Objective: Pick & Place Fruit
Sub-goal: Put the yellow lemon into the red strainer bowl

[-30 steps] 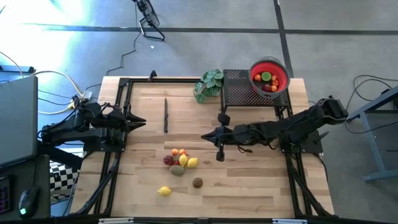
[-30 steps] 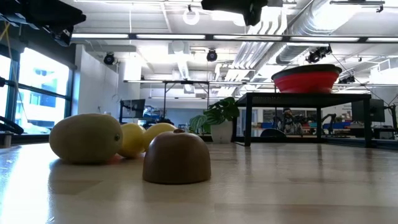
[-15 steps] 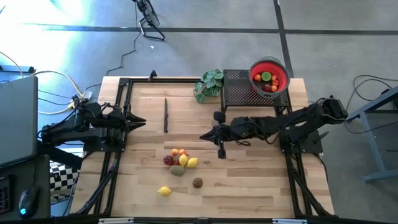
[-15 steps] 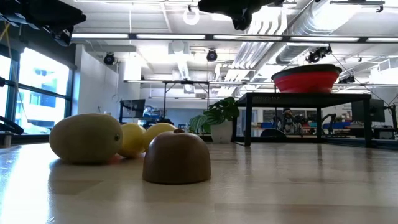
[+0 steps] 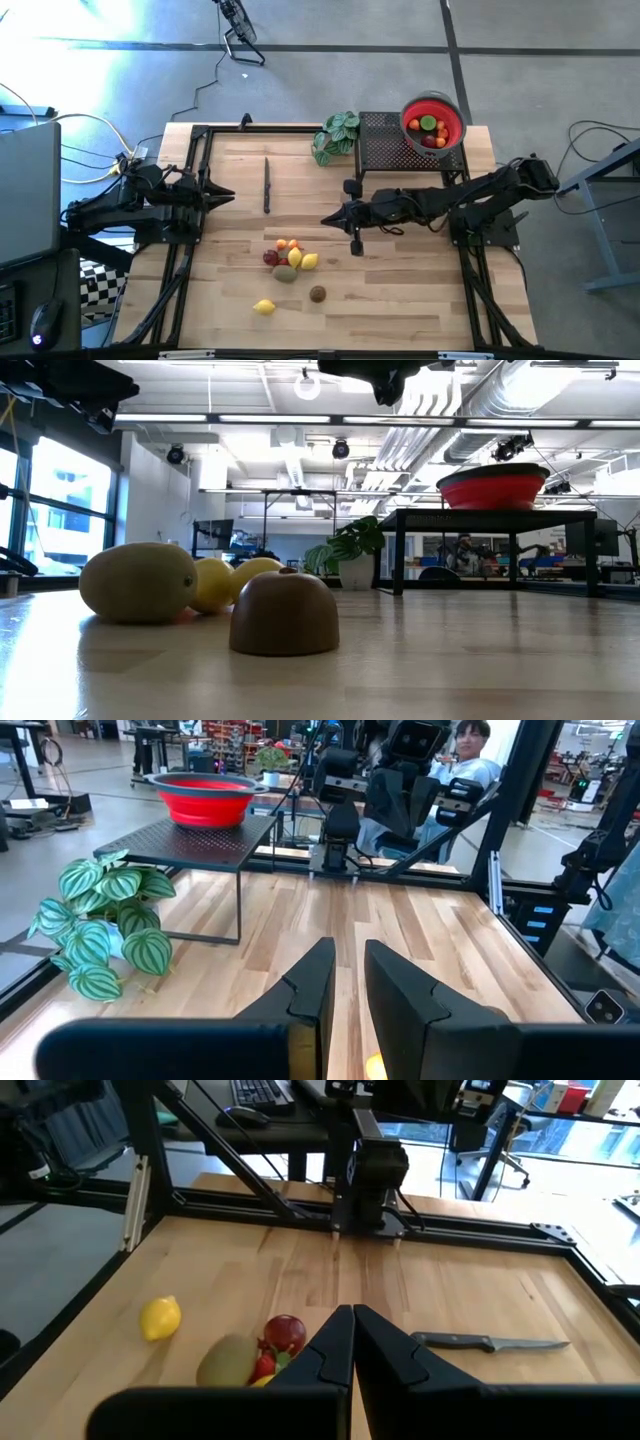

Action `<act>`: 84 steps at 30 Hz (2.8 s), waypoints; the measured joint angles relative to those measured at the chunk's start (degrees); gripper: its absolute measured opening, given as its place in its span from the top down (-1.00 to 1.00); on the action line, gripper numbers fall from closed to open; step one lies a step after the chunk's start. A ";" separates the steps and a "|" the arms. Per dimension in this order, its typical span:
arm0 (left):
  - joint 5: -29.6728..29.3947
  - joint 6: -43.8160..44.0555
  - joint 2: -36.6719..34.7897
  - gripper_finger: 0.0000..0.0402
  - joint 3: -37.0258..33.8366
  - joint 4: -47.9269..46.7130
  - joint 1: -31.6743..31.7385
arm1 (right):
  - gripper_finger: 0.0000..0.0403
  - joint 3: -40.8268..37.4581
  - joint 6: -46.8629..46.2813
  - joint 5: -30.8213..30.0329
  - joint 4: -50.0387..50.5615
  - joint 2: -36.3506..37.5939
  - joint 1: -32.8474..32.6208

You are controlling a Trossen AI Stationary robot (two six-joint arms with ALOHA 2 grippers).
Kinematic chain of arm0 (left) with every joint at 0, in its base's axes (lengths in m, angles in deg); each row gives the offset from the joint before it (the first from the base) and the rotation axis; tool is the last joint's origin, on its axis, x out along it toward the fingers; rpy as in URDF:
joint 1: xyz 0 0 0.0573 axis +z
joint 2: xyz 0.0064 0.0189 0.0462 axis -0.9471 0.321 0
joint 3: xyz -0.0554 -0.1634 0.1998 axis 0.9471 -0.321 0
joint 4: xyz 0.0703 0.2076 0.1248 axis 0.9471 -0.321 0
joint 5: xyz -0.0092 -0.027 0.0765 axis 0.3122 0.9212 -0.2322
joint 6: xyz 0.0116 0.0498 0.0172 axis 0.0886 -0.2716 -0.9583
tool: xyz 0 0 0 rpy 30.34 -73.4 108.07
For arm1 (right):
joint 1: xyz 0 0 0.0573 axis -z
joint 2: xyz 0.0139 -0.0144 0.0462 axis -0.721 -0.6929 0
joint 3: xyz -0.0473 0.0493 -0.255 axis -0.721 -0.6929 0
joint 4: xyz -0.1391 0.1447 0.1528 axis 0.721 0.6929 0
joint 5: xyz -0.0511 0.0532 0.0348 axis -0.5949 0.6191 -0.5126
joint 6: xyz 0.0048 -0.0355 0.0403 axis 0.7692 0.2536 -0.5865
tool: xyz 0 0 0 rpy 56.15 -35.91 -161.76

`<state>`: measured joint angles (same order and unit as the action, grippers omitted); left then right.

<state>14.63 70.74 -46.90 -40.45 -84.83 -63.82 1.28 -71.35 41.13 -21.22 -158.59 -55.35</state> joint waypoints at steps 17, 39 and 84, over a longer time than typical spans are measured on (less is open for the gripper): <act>0.04 -5.90 0.00 0.73 0.02 0.02 0.00 | 0.98 0.00 0.55 -0.97 -4.28 -0.02 -0.95; 0.13 -5.84 0.00 0.73 0.04 -0.04 0.00 | 0.99 22.27 8.48 4.79 14.32 -23.14 -0.86; 0.02 -4.31 0.00 0.73 0.04 -2.58 0.00 | -0.41 20.85 -1.90 9.14 17.04 -29.51 -1.40</act>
<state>14.65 66.44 -46.90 -40.40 -87.42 -63.81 22.13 -73.26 50.27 -4.18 -188.10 -56.75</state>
